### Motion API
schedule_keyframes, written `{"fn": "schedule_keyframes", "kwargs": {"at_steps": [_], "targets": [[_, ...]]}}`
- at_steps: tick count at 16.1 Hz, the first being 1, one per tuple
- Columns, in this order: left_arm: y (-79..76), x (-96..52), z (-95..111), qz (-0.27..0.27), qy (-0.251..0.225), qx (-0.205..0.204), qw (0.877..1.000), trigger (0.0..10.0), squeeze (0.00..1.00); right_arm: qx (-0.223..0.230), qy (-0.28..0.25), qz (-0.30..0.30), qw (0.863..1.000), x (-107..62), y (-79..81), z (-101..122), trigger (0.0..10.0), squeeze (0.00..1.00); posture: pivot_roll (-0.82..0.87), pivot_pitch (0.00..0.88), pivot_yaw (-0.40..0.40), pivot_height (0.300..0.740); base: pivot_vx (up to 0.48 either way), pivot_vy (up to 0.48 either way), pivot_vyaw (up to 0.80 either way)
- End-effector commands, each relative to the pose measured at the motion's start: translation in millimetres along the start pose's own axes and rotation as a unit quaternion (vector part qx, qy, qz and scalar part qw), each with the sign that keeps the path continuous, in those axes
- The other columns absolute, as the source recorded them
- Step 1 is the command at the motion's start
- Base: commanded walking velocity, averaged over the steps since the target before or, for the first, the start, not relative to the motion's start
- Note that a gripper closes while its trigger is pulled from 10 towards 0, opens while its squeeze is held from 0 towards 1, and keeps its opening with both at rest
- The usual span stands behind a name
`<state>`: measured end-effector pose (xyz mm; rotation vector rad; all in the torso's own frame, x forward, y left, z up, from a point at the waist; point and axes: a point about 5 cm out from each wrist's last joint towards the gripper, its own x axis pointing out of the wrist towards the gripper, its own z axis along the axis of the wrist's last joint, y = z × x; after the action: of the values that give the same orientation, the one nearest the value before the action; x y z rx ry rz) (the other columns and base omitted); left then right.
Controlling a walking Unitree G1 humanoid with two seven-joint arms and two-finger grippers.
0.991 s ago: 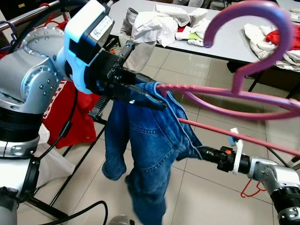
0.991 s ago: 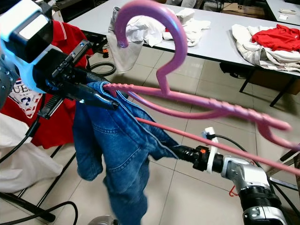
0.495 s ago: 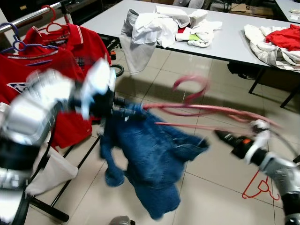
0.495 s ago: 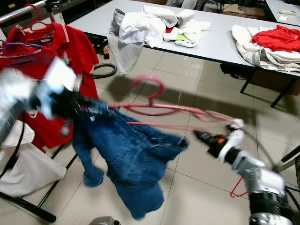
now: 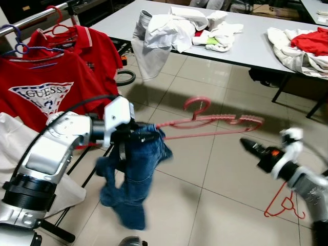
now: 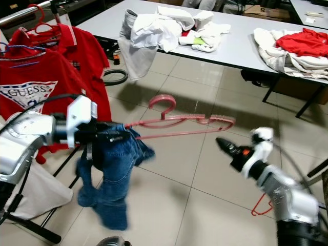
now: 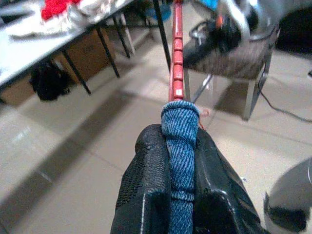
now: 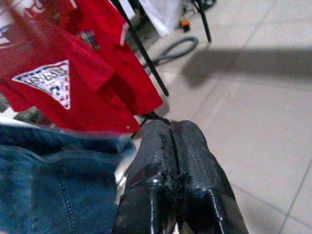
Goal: Hang hanger
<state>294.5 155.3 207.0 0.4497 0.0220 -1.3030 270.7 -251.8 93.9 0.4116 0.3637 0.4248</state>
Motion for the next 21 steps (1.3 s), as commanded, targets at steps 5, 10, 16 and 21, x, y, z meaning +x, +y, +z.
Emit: {"fn": "schedule_keyframes", "kwargs": {"at_steps": [5, 10, 16, 21], "targets": [[4.0, -12.5, 32.6, -0.058, -0.059, 0.009, 0.997, 0.0, 0.00, 0.022, 0.012, 0.027, 0.999, 3.2, 0.8, -11.7, 10.0, 1.00, 0.09, 0.044, -0.005, 0.740, 0.000, 0.000, 0.00], [4.3, -10.7, 54.9, -0.116, -0.094, 0.012, 0.989, 0.0, 0.00, -0.025, 0.007, 0.149, 0.989, 9.0, 26.0, -0.4, 10.0, 1.00, 0.09, 0.049, -0.004, 0.740, 0.000, 0.000, 0.00], [14.2, -13.1, 72.8, -0.158, -0.129, 0.016, 0.979, 0.0, 0.00, -0.108, 0.051, 0.294, 0.948, 8.6, 51.8, 2.1, 10.0, 1.00, 0.10, 0.057, -0.002, 0.740, 0.000, 0.000, 0.00], [17.4, -16.1, 81.9, -0.200, -0.136, 0.022, 0.970, 0.0, 0.00, -0.179, 0.050, 0.296, 0.937, 20.9, 54.9, 9.4, 10.0, 1.00, 0.11, 0.058, -0.006, 0.740, 0.000, 0.000, 0.00]]}}
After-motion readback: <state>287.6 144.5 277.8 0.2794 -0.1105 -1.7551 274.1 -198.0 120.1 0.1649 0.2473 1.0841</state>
